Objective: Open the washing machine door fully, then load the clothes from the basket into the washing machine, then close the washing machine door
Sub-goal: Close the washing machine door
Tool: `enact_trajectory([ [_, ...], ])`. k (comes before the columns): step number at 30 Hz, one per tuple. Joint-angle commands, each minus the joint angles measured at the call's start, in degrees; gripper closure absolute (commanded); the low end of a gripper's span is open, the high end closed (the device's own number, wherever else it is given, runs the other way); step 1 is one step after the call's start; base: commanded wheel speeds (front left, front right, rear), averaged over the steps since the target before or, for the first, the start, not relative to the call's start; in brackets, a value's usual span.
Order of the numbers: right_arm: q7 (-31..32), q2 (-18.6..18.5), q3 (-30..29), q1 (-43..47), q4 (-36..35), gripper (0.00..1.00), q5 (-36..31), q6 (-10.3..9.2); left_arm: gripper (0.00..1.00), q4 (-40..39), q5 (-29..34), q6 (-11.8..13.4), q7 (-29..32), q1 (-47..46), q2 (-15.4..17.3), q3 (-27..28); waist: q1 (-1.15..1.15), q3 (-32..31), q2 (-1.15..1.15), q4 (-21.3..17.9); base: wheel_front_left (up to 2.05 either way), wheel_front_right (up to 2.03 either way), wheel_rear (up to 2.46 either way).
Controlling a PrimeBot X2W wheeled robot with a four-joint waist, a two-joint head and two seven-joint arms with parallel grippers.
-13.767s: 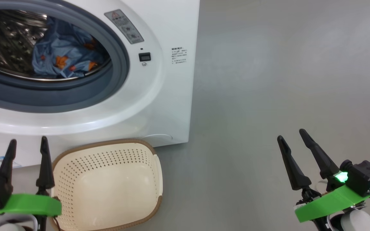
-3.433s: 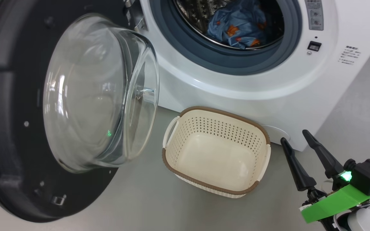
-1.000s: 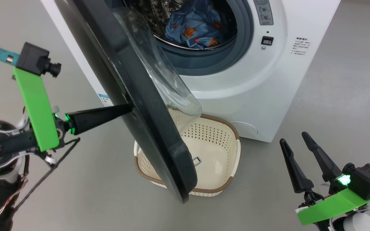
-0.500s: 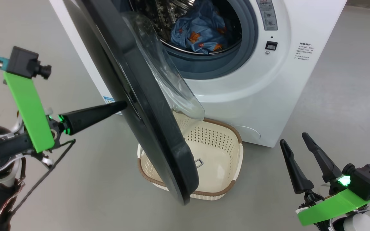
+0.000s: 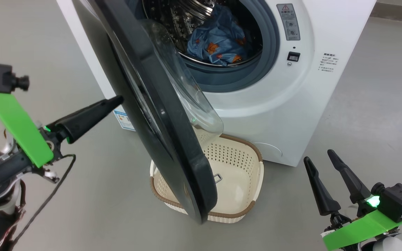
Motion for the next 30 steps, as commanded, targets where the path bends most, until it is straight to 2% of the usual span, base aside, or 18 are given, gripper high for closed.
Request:
enact_trajectory([
  [1, -0.4, -0.5, 0.9, 0.1, -1.4, 0.00, 0.3, 0.42, 0.00, -1.3, 1.0, -0.4, -2.8, 0.1, 2.0, 3.2, 0.00, -0.2, 0.00, 0.1, 0.00, 0.00, 0.00],
  [5, -0.4, -0.5, 1.0, 0.2, -1.5, 0.00, 0.3, 0.42, 0.00, -1.3, 1.9, -0.4, -7.2, 1.7, 1.7, 3.5, 0.00, -0.3, 0.00, 0.1, 0.00, 0.00, 0.00],
  [14, -0.4, -0.3, 1.1, 0.1, -1.5, 0.00, 0.3, 0.42, 0.00, 0.2, 4.2, -0.4, -21.5, 6.9, 1.8, 2.5, 0.00, -0.3, 0.00, 0.0, 0.00, 0.00, 0.00],
  [25, -0.4, 0.1, 0.7, 0.5, -1.6, 0.00, 0.3, 0.42, 0.00, 2.3, 5.2, -0.4, -39.3, 12.7, 4.1, -1.2, 0.00, -0.8, 0.00, 0.1, 0.00, 0.00, 0.00],
  [30, -0.4, 0.2, 0.6, 0.6, -1.7, 0.00, 0.3, 0.42, 0.00, 4.0, 7.6, -0.4, -49.7, 16.1, 6.0, -3.3, 0.00, -0.9, 0.00, -1.5, 0.00, 0.00, 0.00],
])
